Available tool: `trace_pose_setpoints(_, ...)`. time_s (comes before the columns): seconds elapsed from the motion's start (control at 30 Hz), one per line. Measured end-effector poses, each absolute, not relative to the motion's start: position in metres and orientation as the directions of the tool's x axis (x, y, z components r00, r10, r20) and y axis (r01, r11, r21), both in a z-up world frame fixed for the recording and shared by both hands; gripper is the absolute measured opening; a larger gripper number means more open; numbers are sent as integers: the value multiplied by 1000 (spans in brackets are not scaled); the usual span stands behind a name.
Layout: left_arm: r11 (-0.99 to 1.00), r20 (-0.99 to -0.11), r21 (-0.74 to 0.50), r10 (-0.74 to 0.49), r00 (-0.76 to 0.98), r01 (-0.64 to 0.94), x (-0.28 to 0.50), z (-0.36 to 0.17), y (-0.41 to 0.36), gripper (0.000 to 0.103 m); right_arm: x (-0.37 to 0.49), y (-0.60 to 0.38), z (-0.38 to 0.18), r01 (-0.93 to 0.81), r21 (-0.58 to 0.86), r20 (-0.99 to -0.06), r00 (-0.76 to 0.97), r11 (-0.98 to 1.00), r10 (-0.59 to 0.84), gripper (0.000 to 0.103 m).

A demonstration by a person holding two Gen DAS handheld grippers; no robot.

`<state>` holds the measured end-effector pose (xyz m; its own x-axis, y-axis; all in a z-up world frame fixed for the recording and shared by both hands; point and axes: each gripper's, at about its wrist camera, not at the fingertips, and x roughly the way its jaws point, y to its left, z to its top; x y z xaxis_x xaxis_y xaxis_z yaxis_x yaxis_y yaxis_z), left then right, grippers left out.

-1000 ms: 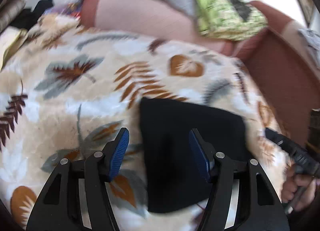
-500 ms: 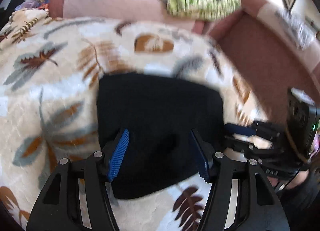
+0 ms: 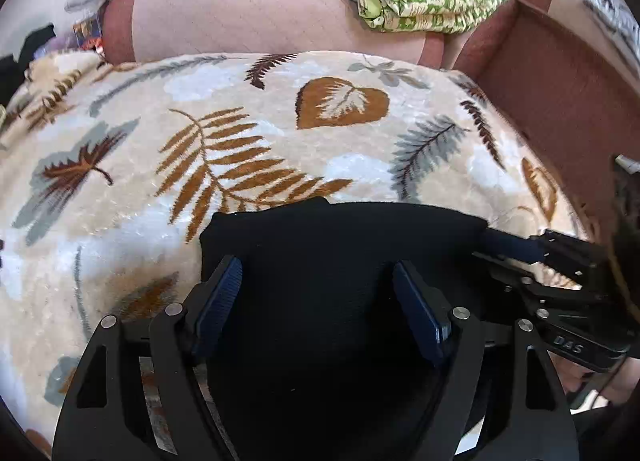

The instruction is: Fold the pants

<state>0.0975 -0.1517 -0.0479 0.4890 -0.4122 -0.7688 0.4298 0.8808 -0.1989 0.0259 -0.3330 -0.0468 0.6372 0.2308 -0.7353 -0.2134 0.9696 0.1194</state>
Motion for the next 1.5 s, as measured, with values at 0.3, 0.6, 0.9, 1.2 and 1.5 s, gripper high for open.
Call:
trace_pose_setpoints(0.3, 900, -752, -185, -388, 533, 393, 93, -48, -153, 81, 29, -323, -49, -186, 59, -745, 646, 981, 168, 37)
trace_pose_setpoints(0.6, 901, -749, -173, -383, 541, 398, 92, -49, -154, 81, 26, -320, -49, -201, 18, -728, 669, 979, 150, 37)
trace_pose_setpoints(0.9, 898, -728, -137, -377, 573, 417, 81, -39, -154, 81, 22, -320, -39, -193, 2, -714, 687, 981, 137, 38)
trace_pose_setpoints(1.2, 929, -689, -100, -323, 649, 356, -13, -10, -121, 81, -44, -325, 2, -51, 42, -663, 746, 998, 66, 38)
trace_pose_setpoints(1.5, 939, -760, -74, -271, 591, 336, -65, -40, -116, 81, -91, -314, -19, -45, -19, -723, 691, 999, 17, 38)
